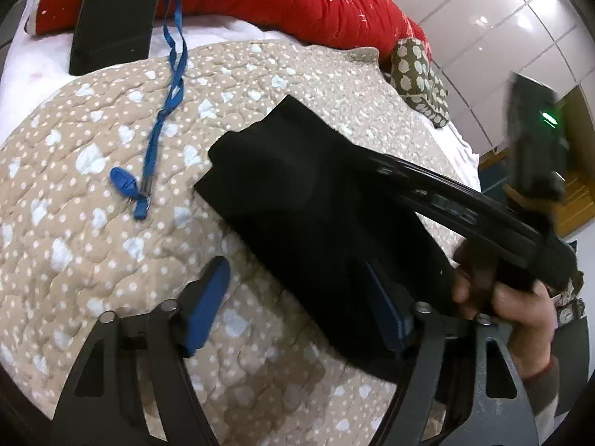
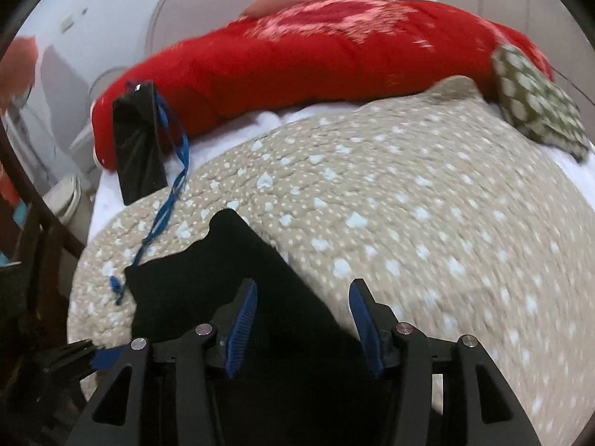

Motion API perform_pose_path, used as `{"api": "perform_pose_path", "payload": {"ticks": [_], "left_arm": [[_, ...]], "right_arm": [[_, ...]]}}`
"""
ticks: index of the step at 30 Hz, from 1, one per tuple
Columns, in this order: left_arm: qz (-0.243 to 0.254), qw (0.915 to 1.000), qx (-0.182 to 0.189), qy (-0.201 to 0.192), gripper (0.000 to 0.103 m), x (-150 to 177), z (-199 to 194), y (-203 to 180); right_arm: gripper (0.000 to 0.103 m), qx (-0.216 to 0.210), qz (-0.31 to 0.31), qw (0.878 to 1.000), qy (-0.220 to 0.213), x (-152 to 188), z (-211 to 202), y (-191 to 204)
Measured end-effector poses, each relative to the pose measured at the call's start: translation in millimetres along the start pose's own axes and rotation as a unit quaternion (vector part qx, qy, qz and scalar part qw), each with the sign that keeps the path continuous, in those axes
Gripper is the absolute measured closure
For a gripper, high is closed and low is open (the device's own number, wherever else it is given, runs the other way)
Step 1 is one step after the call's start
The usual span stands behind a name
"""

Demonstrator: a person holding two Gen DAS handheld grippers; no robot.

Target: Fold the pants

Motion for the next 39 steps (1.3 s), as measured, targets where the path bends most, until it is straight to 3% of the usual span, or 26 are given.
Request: {"api": "perform_pose_path", "payload": {"ticks": [5,7,8,9,10,12,15,18,23,25,26,29,31,34,35,36,37,39], "left_arm": [[0.011,0.9999,0.0,-0.011,0.021,-8,11,-6],[0.013,0.9997,0.006,-0.019,0.023,-11,13,-7],[0.014,0.9997,0.008,-0.02,0.031,-12,13,-7],[0.022,0.9996,0.009,-0.017,0.056,-13,13,-9],[0.032,0.9994,0.006,-0.011,0.067,-14,13,-11],[0.049,0.9985,0.014,-0.018,0.076,-17,6,-20],[0.1,0.9932,0.03,-0.052,0.078,-15,-22,-46],[0.166,0.9819,0.051,-0.076,0.078,-2,-46,-87],[0.262,0.9598,0.088,-0.048,0.078,55,-45,-152],[0.297,0.9499,0.09,-0.034,0.078,82,-34,-170],[0.315,0.9445,0.09,-0.017,0.078,97,-24,-178],[0.352,0.9312,0.083,0.043,0.078,134,10,-193],[0.38,0.922,0.065,0.037,0.077,146,14,-199],[0.399,0.9124,0.083,0.035,0.064,145,-2,-203],[0.401,0.9107,0.092,0.039,0.062,143,-9,-201],[0.403,0.909,0.098,0.037,0.062,139,-17,-198],[0.408,0.9075,0.096,0.029,0.062,133,-24,-195],[0.413,0.9062,0.088,0.012,0.062,123,-35,-186]], "right_arm": [[0.055,-0.044,0.01,0.999,0.018,-6,35,4],[0.07,-0.058,0.024,0.998,0.004,-5,36,6],[0.077,-0.068,0.029,0.997,0.001,-4,35,8],[0.084,-0.068,0.029,0.997,-0.005,-4,32,9],[0.087,-0.069,0.029,0.997,-0.011,-4,26,9],[0.09,-0.074,0.04,0.996,-0.032,-3,7,8],[0.091,-0.084,0.059,0.991,-0.088,-3,-38,3],[0.092,-0.078,0.078,0.982,-0.15,13,-102,-12],[0.092,-0.04,0.119,0.972,-0.198,76,-178,-43],[0.093,-0.024,0.149,0.967,-0.203,107,-194,-58],[0.101,-0.005,0.18,0.963,-0.202,133,-202,-73],[0.101,0.032,0.267,0.946,-0.184,192,-206,-107],[0.101,0.063,0.313,0.932,-0.171,225,-209,-124],[0.094,0.046,0.367,0.909,-0.193,252,-220,-133],[0.078,0.028,0.383,0.899,-0.213,256,-227,-133],[0.054,0.011,0.394,0.891,-0.225,258,-231,-132],[0.048,-0.009,0.405,0.884,-0.233,259,-233,-128],[0.046,-0.049,0.421,0.874,-0.239,257,-233,-123]]}}
Point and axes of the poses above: each gripper's, at about its wrist camera, not at the fingertips, and z roughly the way its jaws point, y to its left, x to its underside, the point moved 6 cm from there along z, roughly the way its jaws point, and after that the axes turned 2 degrees about -x, right-handed, at the moved point
